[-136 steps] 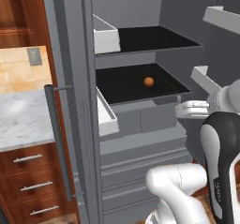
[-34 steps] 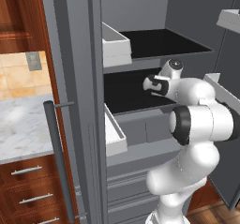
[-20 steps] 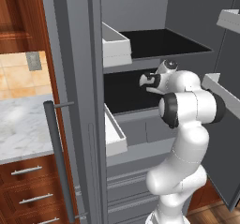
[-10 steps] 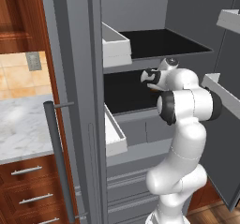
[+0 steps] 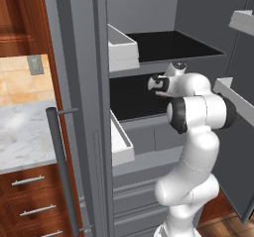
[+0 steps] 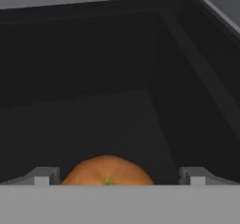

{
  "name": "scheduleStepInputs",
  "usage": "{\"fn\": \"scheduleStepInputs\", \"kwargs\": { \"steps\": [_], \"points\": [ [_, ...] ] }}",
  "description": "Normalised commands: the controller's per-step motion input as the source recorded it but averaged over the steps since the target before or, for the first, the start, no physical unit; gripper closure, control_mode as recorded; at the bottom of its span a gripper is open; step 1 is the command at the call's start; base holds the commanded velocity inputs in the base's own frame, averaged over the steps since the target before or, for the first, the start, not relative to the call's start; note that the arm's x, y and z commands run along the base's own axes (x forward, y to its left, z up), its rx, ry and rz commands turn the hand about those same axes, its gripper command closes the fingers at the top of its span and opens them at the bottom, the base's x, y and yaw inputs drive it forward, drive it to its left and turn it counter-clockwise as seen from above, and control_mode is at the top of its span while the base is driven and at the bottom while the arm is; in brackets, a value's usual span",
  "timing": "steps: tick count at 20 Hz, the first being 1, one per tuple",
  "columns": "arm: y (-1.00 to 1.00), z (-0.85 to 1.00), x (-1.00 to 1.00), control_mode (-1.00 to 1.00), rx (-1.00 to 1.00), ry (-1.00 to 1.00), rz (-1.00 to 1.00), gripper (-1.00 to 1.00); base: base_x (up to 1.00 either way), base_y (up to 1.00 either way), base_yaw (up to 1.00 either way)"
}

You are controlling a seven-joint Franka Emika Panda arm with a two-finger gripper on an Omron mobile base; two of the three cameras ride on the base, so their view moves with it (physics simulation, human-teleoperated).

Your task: Retrieve the orange and tangerine from the fridge and place them into the bowl on the dining table.

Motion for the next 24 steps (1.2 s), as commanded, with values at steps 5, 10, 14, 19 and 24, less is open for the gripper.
{"fn": "scheduleStepInputs", "kwargs": {
  "steps": [5, 10, 14, 19, 24],
  "points": [
    [0.42, -0.81, -0.55, -1.00, -0.03, 0.00, 0.00, -1.00, 0.00, 0.00, 0.00],
    [0.07, -0.41, 0.11, -1.00, 0.00, 0.00, 0.00, 1.00, 0.00, 0.00, 0.00],
    [0.00, -0.15, 0.10, -1.00, 0.00, 0.00, 0.00, 1.00, 0.00, 0.00, 0.00],
    [0.03, -0.36, -0.56, -1.00, 0.00, 0.07, 0.00, 1.00, 0.00, 0.00, 0.00],
    [0.00, 0.34, -1.00, -1.00, 0.00, -0.03, 0.06, 1.00, 0.00, 0.00, 0.00]
  ]
}}
